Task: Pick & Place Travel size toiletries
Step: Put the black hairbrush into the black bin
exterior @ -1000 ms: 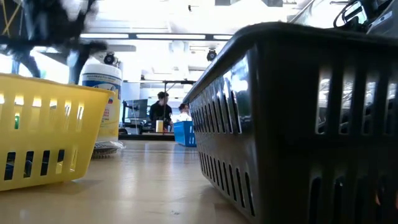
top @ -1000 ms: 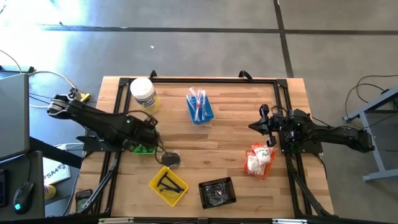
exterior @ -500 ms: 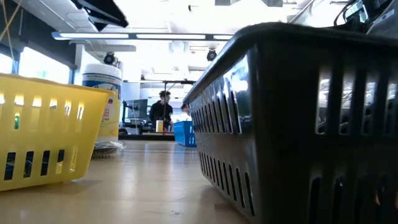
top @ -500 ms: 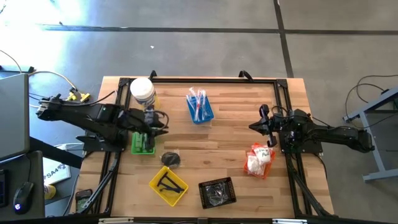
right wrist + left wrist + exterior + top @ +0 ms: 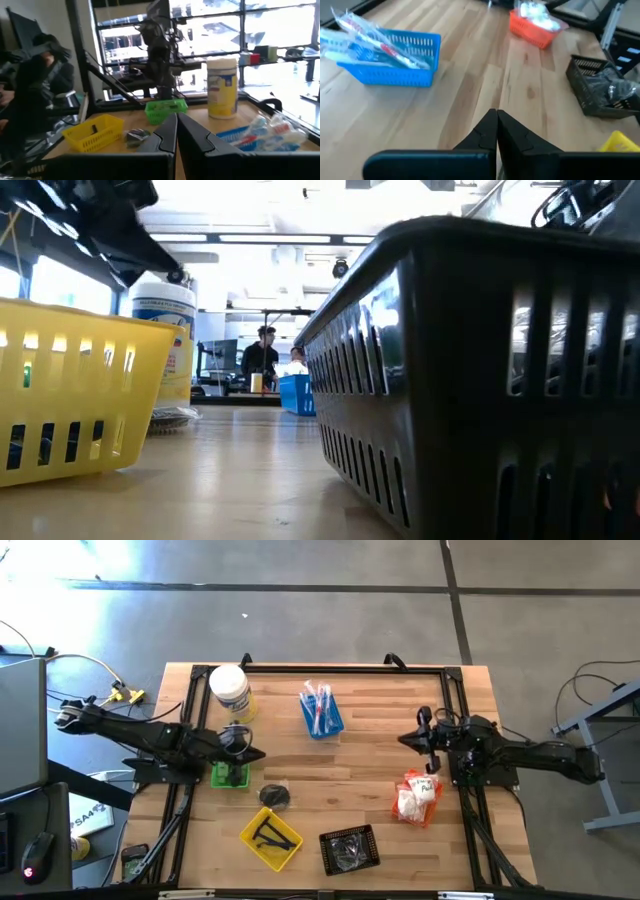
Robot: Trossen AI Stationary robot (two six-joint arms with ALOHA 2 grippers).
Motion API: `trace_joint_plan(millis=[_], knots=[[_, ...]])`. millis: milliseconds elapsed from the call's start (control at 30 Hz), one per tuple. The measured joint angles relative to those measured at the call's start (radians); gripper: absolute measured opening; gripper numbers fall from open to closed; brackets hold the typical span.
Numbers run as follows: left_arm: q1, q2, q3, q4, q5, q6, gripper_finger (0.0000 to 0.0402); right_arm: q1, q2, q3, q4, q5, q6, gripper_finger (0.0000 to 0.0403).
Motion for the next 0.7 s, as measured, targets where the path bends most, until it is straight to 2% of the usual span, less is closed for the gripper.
trace_joint_plan(millis=[233,500,600,700], knots=[[-0.005,0.008,-0.017,-0.092,0.065,-0.031,0.0001,0.0,0.047,0.0,-0.003,0.049,-0.004,0.0005],[-0.005,0.127,-0.014,-0.123,0.238,-0.037,0.0004,0.0,0.085,0.0,0.025,0.044,-0.006,0.0005],[-0.005,0.229,0.005,-0.117,0.316,0.002,0.0025,0.0,0.089,0.0,0.03,0.044,-0.007,0.0005],[-0.005,0.329,0.049,-0.157,0.343,0.041,0.0064,0.0,0.09,0.0,0.038,0.043,-0.007,0.0005]])
